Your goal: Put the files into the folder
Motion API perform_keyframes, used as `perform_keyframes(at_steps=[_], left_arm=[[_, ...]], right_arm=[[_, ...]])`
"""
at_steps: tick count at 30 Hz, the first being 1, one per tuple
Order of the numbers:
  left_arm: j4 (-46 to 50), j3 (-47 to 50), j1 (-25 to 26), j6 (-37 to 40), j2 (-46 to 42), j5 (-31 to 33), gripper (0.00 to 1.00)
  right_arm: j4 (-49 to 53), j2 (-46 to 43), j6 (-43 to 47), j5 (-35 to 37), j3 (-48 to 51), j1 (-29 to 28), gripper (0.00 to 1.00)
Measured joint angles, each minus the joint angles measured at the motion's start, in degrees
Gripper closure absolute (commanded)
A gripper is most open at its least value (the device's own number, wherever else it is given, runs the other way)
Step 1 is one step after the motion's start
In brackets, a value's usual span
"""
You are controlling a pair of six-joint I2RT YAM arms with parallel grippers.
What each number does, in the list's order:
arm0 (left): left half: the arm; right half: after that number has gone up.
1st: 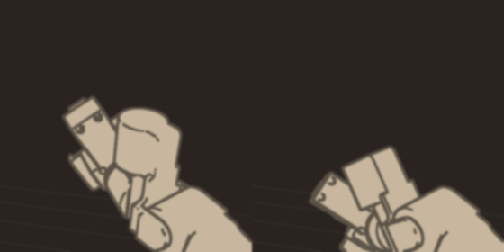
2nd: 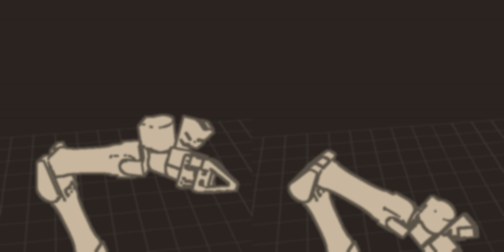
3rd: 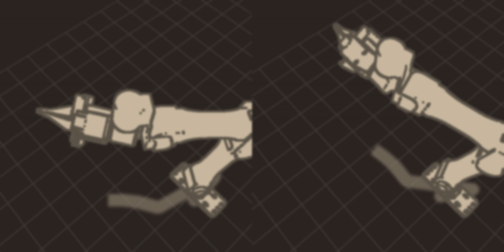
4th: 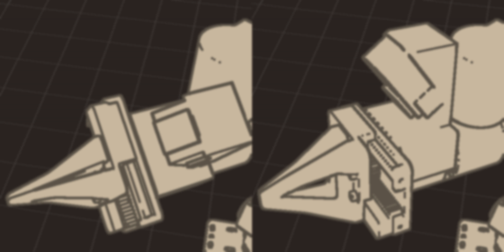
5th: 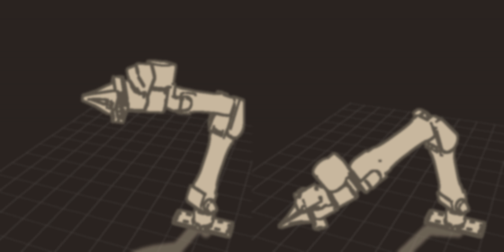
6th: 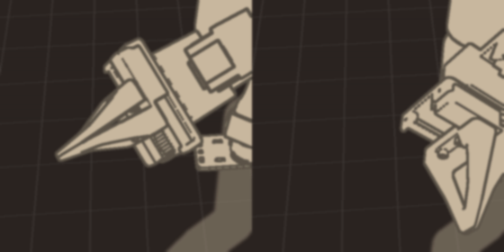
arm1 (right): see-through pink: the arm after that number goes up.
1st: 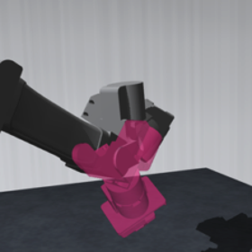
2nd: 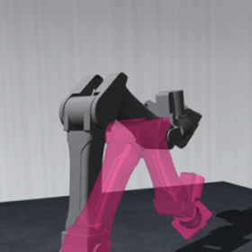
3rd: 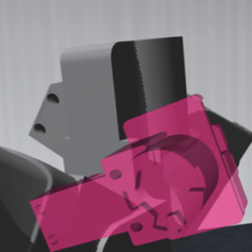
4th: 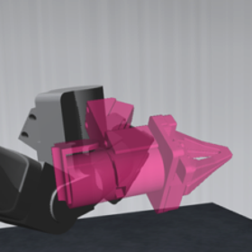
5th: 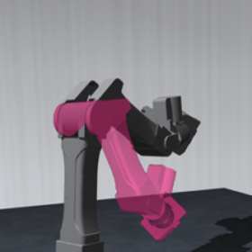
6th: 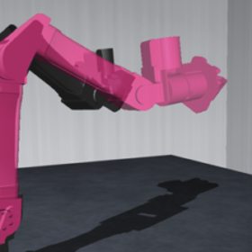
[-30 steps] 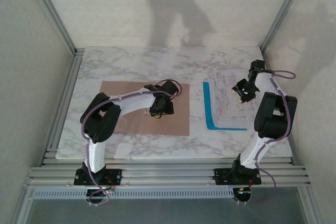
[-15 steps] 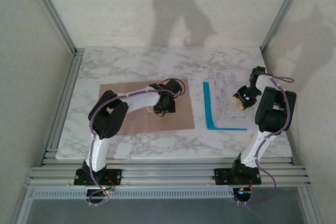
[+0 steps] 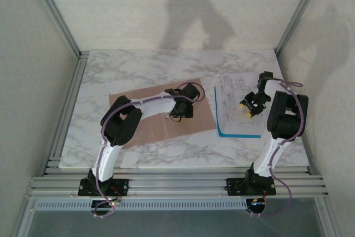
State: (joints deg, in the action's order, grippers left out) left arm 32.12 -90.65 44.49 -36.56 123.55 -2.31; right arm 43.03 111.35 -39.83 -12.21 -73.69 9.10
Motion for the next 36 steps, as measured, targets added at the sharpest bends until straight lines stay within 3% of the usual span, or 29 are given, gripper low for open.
perform_keyframes(at_steps=[11, 17, 21, 30, 33, 36], left_arm=[[-0.6, -4.9, 1.7, 2.4, 3.2, -0.2, 0.51], [-0.1, -8.0, 2.5, 4.1, 4.4, 0.3, 0.29], [0.7, -9.5, 2.2, 3.1, 3.4, 1.9, 0.25], [4.2, -4.2, -8.7, 0.5, -6.7, 3.3, 0.27], [4.4, -1.4, -12.6, 0.6, -7.1, 3.0, 0.27], [4.9, -1.1, -13.5, 0.8, -5.8, 2.2, 0.31]], right_arm=[[-0.2, -0.1, 0.0, -1.1, 0.1, 0.0, 0.57], [-0.3, -0.3, 0.0, -2.0, 0.2, 0.0, 0.56], [-0.1, -1.1, 0.2, -1.9, 0.2, 0.0, 0.53], [1.4, -5.0, 1.0, -0.3, -0.8, 3.4, 0.44], [1.9, -5.0, 1.5, 0.6, -0.8, 6.2, 0.42], [2.7, -5.0, 1.7, 1.9, -0.9, 8.0, 0.41]])
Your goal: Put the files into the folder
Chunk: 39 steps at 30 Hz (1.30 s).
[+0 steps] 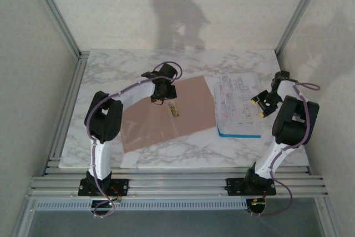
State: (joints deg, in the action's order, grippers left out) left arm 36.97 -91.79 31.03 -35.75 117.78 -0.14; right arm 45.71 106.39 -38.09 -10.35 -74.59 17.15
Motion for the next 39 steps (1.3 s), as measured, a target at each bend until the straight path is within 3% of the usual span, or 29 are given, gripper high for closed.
perform_keyframes(at_steps=[15, 25, 39], left_arm=[[-1.2, -4.5, 3.3, 1.7, 8.8, -3.0, 0.52], [-1.2, -12.5, 5.1, 5.8, 13.9, -3.6, 0.53], [-1.4, -21.1, 6.7, 7.1, 19.1, -6.1, 0.53]], right_arm=[[0.8, 2.4, 0.0, 3.1, 1.9, 2.0, 0.39], [0.7, 3.3, 0.0, 3.7, 2.6, 0.9, 0.40], [0.4, 3.1, -2.0, 8.9, 2.8, -5.2, 0.42]])
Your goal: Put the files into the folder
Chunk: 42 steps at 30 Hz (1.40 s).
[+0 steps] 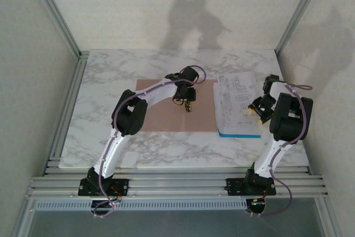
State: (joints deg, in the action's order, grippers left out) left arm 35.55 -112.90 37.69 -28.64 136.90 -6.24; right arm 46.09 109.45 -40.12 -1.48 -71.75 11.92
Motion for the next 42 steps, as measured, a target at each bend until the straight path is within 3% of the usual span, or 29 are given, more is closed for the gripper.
perform_keyframes(at_steps=[18, 29, 33, 42], left_arm=[[-2.6, 2.3, 0.0, -2.6, -0.9, 0.0, 0.52], [-2.3, 2.4, 0.0, -3.8, -2.0, 0.4, 0.41], [-1.8, 2.4, 0.0, -5.5, -4.6, 0.8, 0.38], [-2.8, -2.3, 0.9, -9.4, -6.5, -5.1, 0.34]], right_arm=[[-2.1, -1.9, -4.5, -0.6, 2.4, -9.6, 0.43], [-1.8, -1.9, -4.7, -2.0, 2.2, -13.1, 0.43], [-1.6, -2.0, -5.7, -6.6, 2.1, -14.4, 0.43], [2.0, -4.1, -5.0, -9.1, -3.1, -14.7, 0.46]])
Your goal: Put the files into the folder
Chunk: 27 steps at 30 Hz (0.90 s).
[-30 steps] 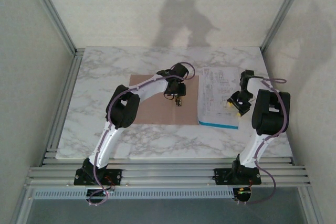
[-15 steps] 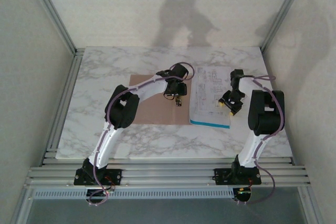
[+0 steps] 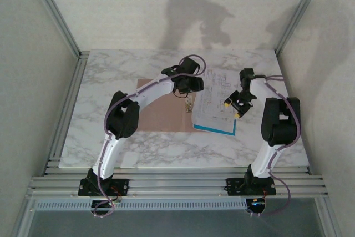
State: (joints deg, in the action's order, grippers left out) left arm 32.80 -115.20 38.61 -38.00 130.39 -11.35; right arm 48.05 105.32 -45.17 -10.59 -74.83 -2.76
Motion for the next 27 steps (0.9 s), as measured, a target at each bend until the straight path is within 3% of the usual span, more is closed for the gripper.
perform_keyframes(at_steps=[5, 16, 27], left_arm=[[-0.8, -5.3, 0.9, -1.0, 3.9, -3.5, 0.32], [0.2, -7.1, 1.1, -0.1, 10.6, -6.1, 0.33], [-1.1, -6.8, 2.0, 0.7, 10.7, -8.4, 0.36]], right_arm=[[0.0, 1.3, 1.6, -0.2, -4.5, 2.3, 0.61], [-0.3, 10.6, 3.0, -1.0, -8.3, 2.6, 0.61], [-0.7, 11.6, 4.1, -0.4, -7.6, 2.6, 0.61]])
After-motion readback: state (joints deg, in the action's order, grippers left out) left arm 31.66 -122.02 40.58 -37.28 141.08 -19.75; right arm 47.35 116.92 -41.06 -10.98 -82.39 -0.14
